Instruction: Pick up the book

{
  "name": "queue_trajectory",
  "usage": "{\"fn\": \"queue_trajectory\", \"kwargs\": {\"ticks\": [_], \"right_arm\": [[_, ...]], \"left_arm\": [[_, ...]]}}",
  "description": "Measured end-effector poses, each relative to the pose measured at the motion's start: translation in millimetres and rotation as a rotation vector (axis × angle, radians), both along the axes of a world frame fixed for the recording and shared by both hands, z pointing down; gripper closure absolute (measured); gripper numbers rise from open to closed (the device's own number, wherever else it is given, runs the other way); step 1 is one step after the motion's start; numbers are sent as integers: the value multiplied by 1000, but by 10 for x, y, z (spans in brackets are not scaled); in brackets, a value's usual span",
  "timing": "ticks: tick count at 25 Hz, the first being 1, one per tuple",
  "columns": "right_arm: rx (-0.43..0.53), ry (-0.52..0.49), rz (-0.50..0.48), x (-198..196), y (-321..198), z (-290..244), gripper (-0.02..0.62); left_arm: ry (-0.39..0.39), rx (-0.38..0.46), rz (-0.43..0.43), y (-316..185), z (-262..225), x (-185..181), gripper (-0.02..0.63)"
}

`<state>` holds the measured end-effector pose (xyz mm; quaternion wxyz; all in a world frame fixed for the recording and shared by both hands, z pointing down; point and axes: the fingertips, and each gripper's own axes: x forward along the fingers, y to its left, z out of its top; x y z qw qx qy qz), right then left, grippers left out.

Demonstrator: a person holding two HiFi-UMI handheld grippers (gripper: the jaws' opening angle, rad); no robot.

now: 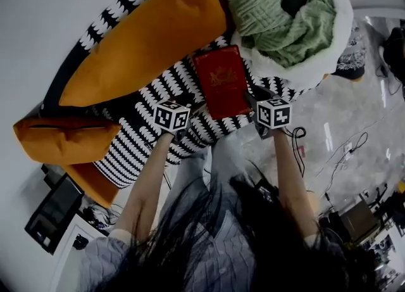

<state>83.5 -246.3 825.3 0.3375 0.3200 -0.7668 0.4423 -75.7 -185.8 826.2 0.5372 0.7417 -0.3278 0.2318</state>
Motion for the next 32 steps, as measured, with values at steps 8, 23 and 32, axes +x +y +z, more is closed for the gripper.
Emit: {"fn": "queue_trajectory", "kwargs": {"ticks": [8, 23, 32], "right_arm": [[-55, -36, 2, -113, 53, 306, 413], [-104, -19, -49, -185, 221, 635, 413], [-152, -59, -21, -230, 255, 639, 413]], "left_arm": [[57, -27, 0, -101, 347, 54, 316], [93, -112, -77, -188, 628, 80, 313], [173, -149, -189, -239, 738, 103, 314]]}}
